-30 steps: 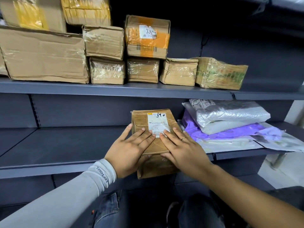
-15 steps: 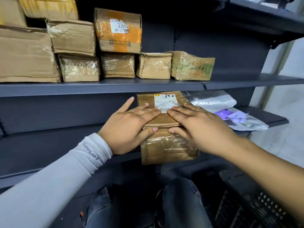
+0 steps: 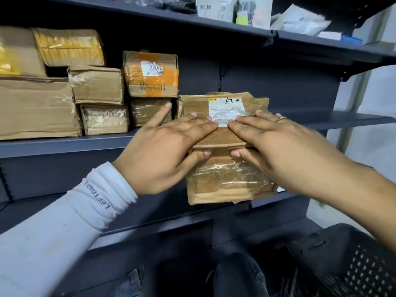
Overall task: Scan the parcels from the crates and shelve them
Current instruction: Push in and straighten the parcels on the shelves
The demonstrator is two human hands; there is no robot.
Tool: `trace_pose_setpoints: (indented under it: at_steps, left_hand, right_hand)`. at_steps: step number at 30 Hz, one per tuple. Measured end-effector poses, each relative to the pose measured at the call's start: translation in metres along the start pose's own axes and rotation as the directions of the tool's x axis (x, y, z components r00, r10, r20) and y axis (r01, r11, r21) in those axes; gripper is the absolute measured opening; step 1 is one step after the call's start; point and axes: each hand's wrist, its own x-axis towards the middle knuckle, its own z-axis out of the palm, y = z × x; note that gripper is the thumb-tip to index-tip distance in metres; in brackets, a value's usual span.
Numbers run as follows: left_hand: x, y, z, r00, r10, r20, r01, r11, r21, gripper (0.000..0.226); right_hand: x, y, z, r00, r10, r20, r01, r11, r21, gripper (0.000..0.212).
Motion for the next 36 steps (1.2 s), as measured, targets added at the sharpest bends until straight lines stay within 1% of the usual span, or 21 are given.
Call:
trace_pose_setpoints:
  at_steps: [5,7,11,17,25,31,34,36]
  left_hand:
    - [0.046,-0.023,-0.008,0.997,0.0,-0.073,0.009,0.992,0.124,0.063]
    - [0.064,-0.034,-0.007,0.996,-0.009,-0.09,0.024,0.986,0.167,0.062]
    - [0.095,-0.053,-0.005,0.997,-0.026,-0.071,0.041,0.975,0.22,0.063]
    - [0.123,-0.078,-0.002,0.995,-0.04,-0.088,0.062,0.964,0.259,0.063]
    - [0.151,-0.102,0.01,0.996,-0.062,-0.068,0.076,0.97,0.233,0.063]
    - [0.171,-0.117,0.024,0.987,-0.128,-0.101,0.146,0.97,0.194,0.063]
    - [0.175,-0.12,0.037,0.975,-0.164,-0.149,0.193,0.96,0.204,0.066]
    - [0.176,-0.122,0.046,0.965,-0.194,-0.175,0.228,0.953,0.2,0.064]
  right_hand:
    - [0.039,0.031,0.001,0.981,0.003,-0.193,-0.002,1.0,0.005,0.066]
    - [0.061,0.043,0.004,0.974,-0.005,-0.226,0.008,1.0,0.009,0.064]
    - [0.101,0.062,0.01,0.968,-0.025,-0.252,0.033,0.999,0.028,0.065]
    - [0.141,0.078,0.01,0.957,-0.044,-0.288,0.053,0.998,0.024,0.064]
    - [0.177,0.094,0.018,0.956,-0.046,-0.291,0.056,0.998,0.025,0.063]
    - [0.21,0.109,0.014,0.956,-0.1,-0.277,0.103,0.995,-0.002,0.062]
    - [0.225,0.115,0.018,0.937,-0.139,-0.321,0.136,0.99,-0.033,0.06]
    - [0.234,0.116,0.029,0.903,-0.157,-0.4,0.133,0.987,-0.086,0.058]
